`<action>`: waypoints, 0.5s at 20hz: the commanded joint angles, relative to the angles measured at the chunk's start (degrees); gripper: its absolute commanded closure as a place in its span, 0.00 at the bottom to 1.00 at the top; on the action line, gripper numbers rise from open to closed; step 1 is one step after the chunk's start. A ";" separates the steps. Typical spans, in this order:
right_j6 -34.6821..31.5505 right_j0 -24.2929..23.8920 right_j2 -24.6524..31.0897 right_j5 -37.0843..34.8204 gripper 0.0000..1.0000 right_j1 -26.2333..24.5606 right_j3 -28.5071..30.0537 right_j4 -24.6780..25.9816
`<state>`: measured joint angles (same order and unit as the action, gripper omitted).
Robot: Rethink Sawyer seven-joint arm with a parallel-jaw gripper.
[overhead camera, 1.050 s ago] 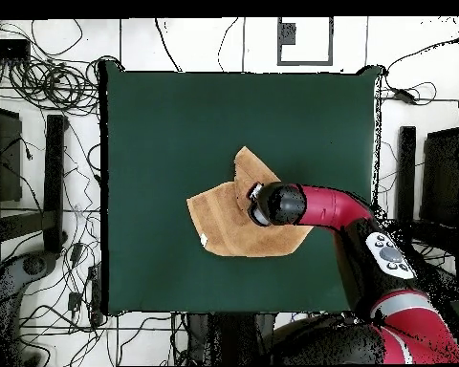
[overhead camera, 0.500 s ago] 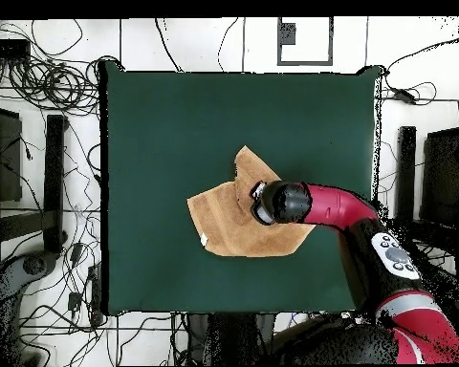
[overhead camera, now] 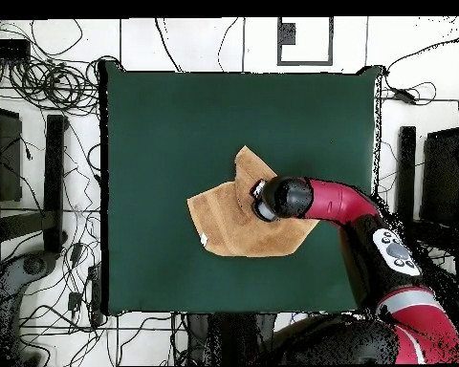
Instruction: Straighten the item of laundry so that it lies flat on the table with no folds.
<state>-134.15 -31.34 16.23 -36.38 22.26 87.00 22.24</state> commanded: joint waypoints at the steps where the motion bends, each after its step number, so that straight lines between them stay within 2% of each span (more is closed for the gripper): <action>1: 9.93 -2.60 -0.07 4.70 0.00 -10.95 -8.93 7.68; 10: 14.52 -5.52 2.18 0.49 0.00 -12.50 -12.35 9.23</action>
<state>-134.15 -33.40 18.98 -42.95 20.47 83.85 22.19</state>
